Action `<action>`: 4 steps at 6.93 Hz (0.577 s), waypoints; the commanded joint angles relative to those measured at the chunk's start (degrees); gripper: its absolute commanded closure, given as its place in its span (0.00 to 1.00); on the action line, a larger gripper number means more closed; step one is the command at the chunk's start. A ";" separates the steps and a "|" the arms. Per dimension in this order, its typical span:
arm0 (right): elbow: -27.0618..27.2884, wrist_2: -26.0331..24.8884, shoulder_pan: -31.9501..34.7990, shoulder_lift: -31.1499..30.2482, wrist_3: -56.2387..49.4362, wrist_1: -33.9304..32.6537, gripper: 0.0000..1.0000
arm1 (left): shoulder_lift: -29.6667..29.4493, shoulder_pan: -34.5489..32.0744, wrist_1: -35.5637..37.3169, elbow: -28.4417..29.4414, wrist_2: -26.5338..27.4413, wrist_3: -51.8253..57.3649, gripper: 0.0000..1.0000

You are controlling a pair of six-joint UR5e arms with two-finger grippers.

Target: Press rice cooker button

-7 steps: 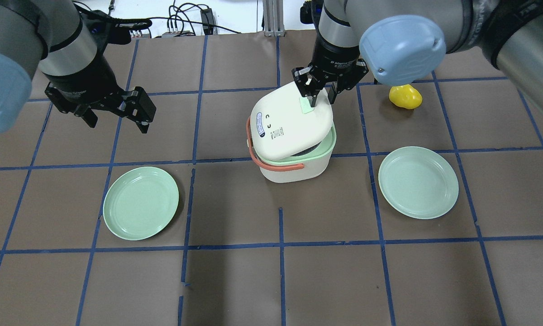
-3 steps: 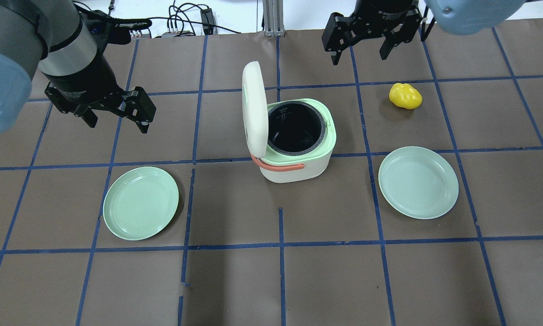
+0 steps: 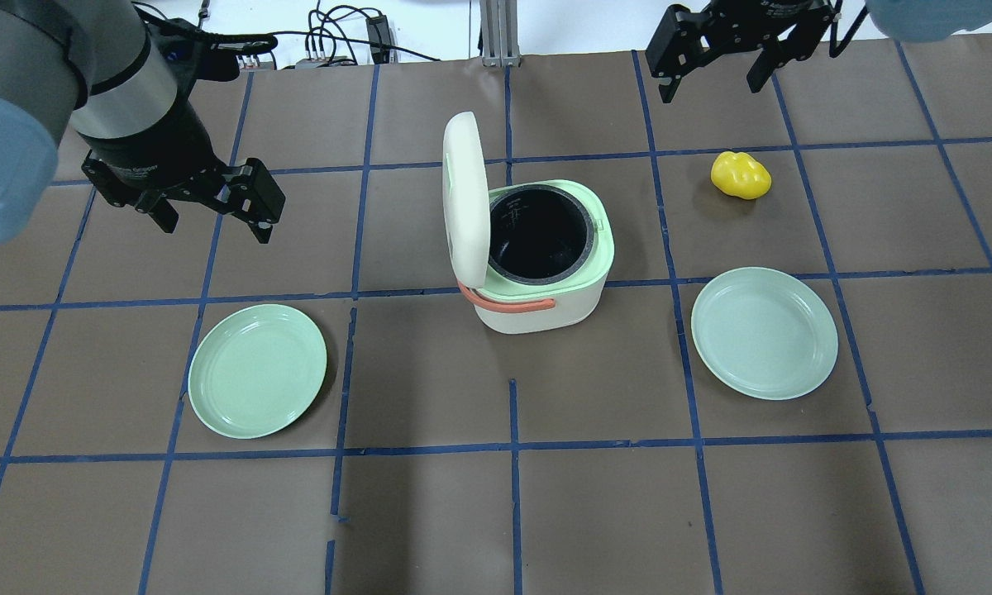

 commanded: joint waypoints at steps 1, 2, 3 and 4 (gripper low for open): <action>2.63 -0.18 -1.94 -3.11 -1.98 0.13 0.00 | 0.00 0.00 0.00 0.00 0.00 0.00 0.00; 6.48 -0.18 -2.21 -6.18 -2.07 -0.56 0.00 | 0.00 0.00 0.00 0.00 0.00 0.00 0.00; 8.78 -0.01 -2.38 -7.52 -4.42 -1.00 0.00 | 0.00 0.00 0.00 0.00 0.00 0.00 0.00; 8.98 -0.18 -2.47 -7.79 -5.05 -0.92 0.00 | 0.00 0.00 0.00 0.00 0.00 0.00 0.00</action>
